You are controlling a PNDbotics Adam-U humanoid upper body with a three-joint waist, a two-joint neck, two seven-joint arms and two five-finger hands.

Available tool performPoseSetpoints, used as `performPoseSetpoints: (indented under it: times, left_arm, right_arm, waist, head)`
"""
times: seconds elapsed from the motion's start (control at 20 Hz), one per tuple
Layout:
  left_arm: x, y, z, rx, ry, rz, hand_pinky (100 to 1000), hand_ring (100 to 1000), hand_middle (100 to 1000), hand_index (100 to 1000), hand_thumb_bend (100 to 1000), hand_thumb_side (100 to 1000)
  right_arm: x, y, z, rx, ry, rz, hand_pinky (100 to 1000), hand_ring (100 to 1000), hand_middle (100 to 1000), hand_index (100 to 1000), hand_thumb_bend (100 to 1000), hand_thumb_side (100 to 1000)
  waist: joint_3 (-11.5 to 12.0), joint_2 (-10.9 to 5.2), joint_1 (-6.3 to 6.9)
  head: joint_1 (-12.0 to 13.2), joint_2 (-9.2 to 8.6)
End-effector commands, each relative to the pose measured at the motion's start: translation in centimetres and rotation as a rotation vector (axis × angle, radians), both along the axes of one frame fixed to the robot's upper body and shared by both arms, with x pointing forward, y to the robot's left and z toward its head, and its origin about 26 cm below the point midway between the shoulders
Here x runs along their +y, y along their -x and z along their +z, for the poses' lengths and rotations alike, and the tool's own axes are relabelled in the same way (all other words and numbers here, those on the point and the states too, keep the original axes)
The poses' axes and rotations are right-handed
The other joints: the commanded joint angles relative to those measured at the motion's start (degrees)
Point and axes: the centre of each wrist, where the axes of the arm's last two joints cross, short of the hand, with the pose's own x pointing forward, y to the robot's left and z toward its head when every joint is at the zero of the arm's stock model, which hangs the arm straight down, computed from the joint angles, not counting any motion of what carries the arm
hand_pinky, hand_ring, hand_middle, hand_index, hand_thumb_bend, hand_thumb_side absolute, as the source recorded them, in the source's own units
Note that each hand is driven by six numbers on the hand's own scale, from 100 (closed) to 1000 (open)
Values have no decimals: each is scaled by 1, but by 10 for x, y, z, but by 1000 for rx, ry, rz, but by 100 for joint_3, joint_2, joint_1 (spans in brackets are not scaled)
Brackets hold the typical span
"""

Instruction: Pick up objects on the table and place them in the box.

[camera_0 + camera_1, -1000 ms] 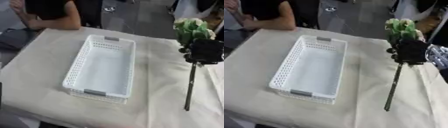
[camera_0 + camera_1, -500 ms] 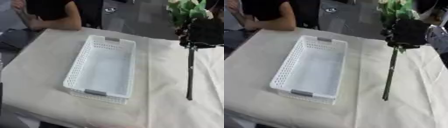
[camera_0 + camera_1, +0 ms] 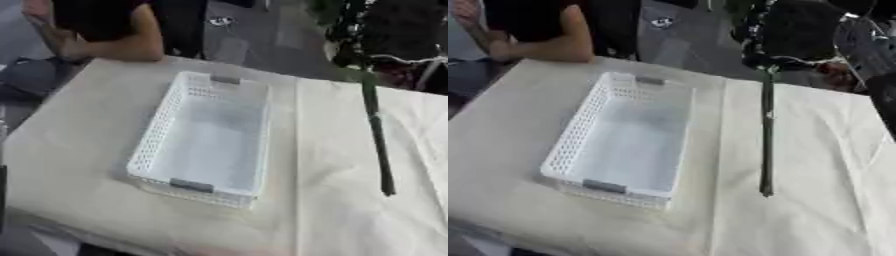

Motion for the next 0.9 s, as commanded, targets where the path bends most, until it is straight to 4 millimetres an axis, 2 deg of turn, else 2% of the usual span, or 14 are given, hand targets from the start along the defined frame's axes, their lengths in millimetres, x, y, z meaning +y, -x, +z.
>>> performPoseSetpoints:
  times: [0.05, 0.25, 0.4, 0.45, 0.5, 0.55, 0.7, 0.9]
  left_arm:
    - [-1, 2, 11, -30, -31, -11, 592, 745, 839, 853, 117, 819]
    - [-3, 2, 11, -28, -31, -19, 593, 746, 838, 853, 115, 819]
    - [-4, 1, 12, -29, -31, -31, 593, 746, 838, 853, 116, 819]
    - [-5, 1, 12, -30, -31, -33, 593, 745, 838, 852, 117, 819]
    - [-6, 1, 12, -32, -30, -38, 593, 745, 838, 852, 117, 819]
    - [-6, 0, 13, -34, -29, -41, 593, 746, 839, 853, 117, 819]
    - [-8, 0, 14, -40, -27, -50, 593, 745, 838, 852, 118, 819]
    - [-10, -1, 15, -46, -25, -60, 593, 745, 837, 852, 118, 818]
  right_arm:
    - [21, 9, 24, -9, -19, 180, 421, 402, 539, 295, 300, 100]
    - [52, 21, 31, -1, -44, 270, 403, 398, 532, 300, 305, 100]
    - [72, 27, 28, 34, -53, 319, 393, 396, 529, 304, 310, 100]
    - [77, 29, 25, 49, -51, 329, 365, 398, 520, 308, 322, 100]
    - [85, 31, 18, 75, -45, 341, 365, 398, 521, 308, 100, 100]
    - [90, 32, 11, 98, -37, 348, 341, 390, 511, 313, 332, 100]
    - [110, 35, -15, 185, -11, 365, 311, 380, 498, 320, 339, 100]
    - [136, 40, -44, 282, 24, 389, 285, 368, 483, 322, 263, 100]
  waist:
    - [-14, -67, 29]
    - [-6, -67, 32]
    - [14, -59, 32]
    - [22, -55, 30]
    - [34, -48, 29]
    - [45, -42, 29]
    - [87, -20, 32]
    - [141, 2, 39]
  head:
    - [2, -9]
    - [-52, -9]
    - [-111, -9]
    - [-127, -9]
    - [-145, -9]
    - [-159, -9]
    - [-205, -9]
    - [-274, -9]
